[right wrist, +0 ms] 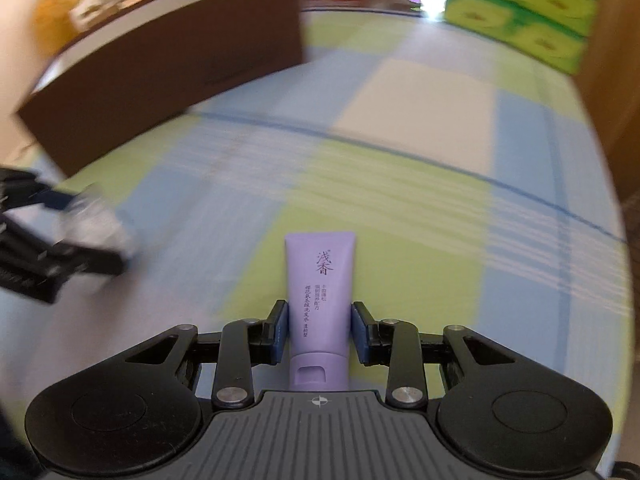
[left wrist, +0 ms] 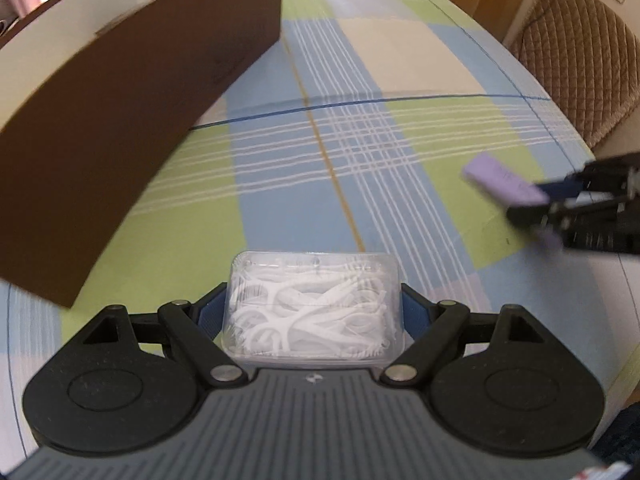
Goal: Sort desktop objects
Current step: 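Lift and carry the floss box and lavender tube over the brown box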
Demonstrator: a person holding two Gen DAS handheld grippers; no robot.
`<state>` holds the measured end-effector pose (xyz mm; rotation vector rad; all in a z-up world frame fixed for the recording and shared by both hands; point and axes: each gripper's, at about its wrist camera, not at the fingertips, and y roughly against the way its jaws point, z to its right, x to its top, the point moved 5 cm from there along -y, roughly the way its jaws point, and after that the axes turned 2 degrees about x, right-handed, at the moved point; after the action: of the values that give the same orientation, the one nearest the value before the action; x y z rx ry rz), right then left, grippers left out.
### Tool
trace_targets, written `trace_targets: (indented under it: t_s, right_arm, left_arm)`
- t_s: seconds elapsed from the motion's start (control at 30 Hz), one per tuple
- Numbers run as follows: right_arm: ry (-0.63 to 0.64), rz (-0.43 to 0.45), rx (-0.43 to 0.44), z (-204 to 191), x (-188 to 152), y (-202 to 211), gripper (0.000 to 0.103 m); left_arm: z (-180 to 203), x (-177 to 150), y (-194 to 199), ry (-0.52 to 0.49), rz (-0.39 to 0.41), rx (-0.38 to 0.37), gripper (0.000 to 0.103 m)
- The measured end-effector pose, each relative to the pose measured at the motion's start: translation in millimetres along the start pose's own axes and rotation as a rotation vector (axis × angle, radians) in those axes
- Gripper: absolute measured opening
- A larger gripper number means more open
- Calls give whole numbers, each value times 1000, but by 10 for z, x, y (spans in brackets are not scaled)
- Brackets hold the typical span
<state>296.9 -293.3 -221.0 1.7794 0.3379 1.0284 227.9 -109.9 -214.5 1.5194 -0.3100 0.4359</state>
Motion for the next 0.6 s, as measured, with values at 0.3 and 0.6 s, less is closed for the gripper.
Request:
trace_targets:
  t_s: [0.3, 0.6]
  right_arm:
    - [116, 14, 141, -561, 140, 126, 30]
    - [159, 87, 226, -879, 609, 337, 30]
  left_arm:
    - [-182, -110, 513, 92, 88, 23, 83]
    - [-474, -58, 1109, 158, 181, 75, 83]
